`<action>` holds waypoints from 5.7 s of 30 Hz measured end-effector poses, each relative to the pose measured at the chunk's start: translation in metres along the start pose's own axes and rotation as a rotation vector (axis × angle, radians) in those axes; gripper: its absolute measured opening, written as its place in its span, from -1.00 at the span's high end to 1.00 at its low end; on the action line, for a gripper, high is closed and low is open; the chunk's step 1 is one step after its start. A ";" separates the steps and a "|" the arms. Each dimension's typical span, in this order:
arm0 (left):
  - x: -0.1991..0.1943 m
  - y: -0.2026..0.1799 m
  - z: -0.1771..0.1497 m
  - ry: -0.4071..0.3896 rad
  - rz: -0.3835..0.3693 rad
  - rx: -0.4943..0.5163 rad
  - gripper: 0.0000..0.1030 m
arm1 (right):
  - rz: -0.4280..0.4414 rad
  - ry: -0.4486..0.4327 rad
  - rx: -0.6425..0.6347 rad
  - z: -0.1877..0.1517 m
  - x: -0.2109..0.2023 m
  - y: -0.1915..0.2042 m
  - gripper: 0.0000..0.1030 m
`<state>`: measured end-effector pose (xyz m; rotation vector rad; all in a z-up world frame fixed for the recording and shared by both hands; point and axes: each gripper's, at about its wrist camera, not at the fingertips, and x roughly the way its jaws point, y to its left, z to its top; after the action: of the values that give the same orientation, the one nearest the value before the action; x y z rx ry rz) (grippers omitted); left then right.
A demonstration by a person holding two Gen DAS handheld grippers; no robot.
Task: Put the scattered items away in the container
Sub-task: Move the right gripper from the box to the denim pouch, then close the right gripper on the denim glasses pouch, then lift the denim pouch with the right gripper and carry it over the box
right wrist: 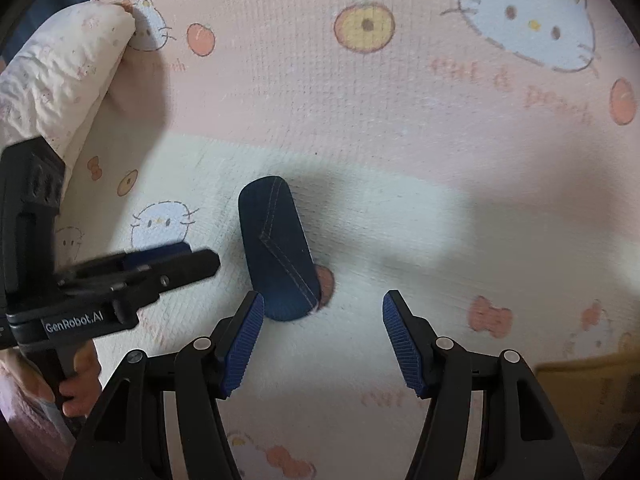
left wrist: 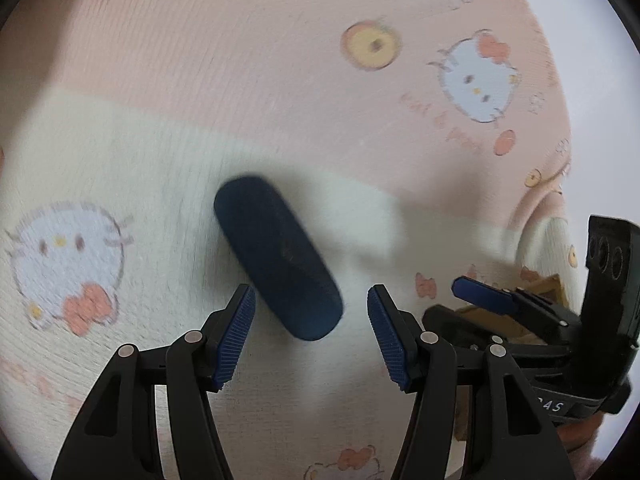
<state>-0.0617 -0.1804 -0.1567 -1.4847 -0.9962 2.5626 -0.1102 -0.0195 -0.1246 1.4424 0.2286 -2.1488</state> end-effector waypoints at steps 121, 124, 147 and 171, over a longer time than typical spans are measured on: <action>0.125 -0.086 -0.072 0.283 -0.431 0.037 0.23 | -0.209 0.023 0.151 -0.140 0.023 -0.070 -0.17; 0.108 -0.094 -0.066 0.243 -0.444 0.067 0.24 | -0.192 -0.012 0.162 -0.133 0.008 -0.068 -0.17; -0.015 -0.214 -0.023 0.023 -0.730 0.241 0.30 | -0.324 -0.304 0.135 -0.092 -0.170 -0.065 -0.17; 0.093 -0.365 -0.050 0.372 -0.694 0.280 0.30 | -0.373 -0.113 0.275 -0.141 -0.218 -0.215 -0.17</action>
<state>-0.1795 0.1658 -0.0523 -1.1949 -0.8542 1.7765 -0.0461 0.2938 -0.0201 1.5148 0.1755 -2.6424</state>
